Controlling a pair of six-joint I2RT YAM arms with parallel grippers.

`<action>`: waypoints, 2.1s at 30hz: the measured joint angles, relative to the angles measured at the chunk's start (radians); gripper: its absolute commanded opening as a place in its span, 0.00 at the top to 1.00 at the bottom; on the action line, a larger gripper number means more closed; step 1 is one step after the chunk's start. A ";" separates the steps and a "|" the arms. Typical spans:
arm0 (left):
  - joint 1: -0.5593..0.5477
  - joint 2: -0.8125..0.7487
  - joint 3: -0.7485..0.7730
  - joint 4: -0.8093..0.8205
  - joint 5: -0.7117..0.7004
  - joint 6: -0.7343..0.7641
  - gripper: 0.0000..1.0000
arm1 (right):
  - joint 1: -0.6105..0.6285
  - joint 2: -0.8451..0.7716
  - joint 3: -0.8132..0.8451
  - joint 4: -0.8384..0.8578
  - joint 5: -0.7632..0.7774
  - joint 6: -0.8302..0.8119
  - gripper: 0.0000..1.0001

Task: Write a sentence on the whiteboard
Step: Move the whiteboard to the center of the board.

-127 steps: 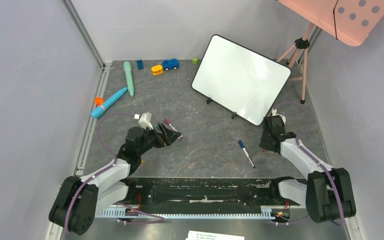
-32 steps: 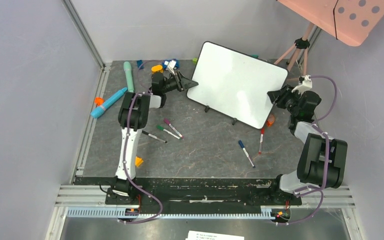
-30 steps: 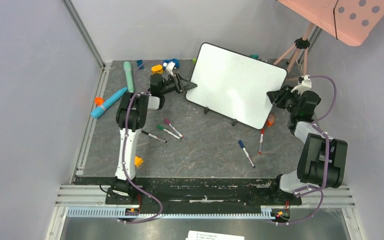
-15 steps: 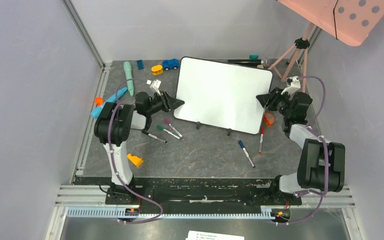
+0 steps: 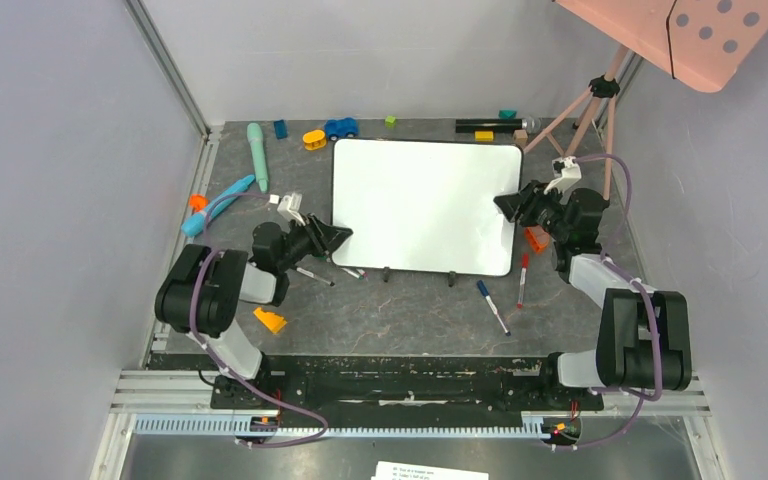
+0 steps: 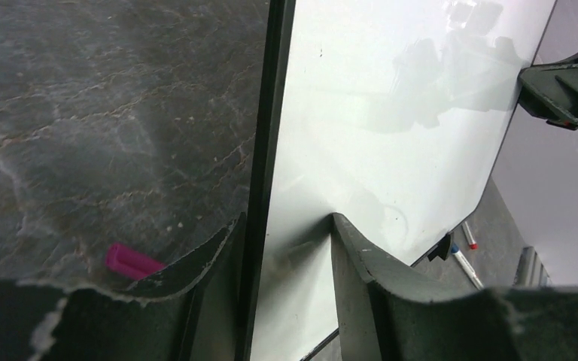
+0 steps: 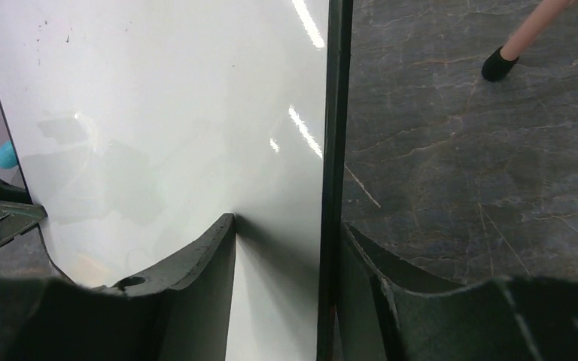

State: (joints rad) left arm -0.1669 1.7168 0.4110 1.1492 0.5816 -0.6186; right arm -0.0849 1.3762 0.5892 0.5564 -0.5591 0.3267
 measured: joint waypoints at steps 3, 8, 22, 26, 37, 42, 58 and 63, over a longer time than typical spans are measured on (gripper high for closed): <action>-0.001 -0.082 -0.039 -0.065 -0.041 0.035 0.52 | 0.029 0.013 -0.001 0.020 0.018 0.008 0.54; -0.001 -0.216 -0.066 -0.174 -0.114 0.093 0.52 | 0.065 0.057 0.012 0.062 0.045 0.040 0.52; -0.028 -0.339 -0.169 -0.245 -0.134 0.120 0.39 | 0.125 0.072 0.015 0.082 0.062 -0.019 0.30; -0.039 -0.357 -0.169 -0.288 -0.133 0.127 0.33 | 0.149 0.054 0.014 0.016 0.051 -0.053 0.10; -0.039 -0.504 -0.184 -0.364 -0.192 0.135 0.00 | 0.141 -0.041 -0.012 -0.129 0.094 -0.093 0.02; -0.039 -0.619 -0.216 -0.412 -0.238 0.140 0.00 | 0.090 -0.108 -0.014 -0.171 0.093 -0.099 0.02; -0.039 -0.981 -0.269 -0.739 -0.508 0.096 0.00 | 0.029 -0.548 -0.097 -0.579 0.370 -0.150 0.02; -0.039 -1.128 -0.344 -0.761 -0.528 0.004 0.00 | 0.029 -0.613 -0.175 -0.706 0.507 -0.047 0.02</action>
State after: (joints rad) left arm -0.2054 0.5884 0.0673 0.3885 0.0532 -0.6144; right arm -0.0563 0.7631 0.4145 -0.1501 -0.0525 0.2798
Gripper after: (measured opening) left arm 0.993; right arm 0.979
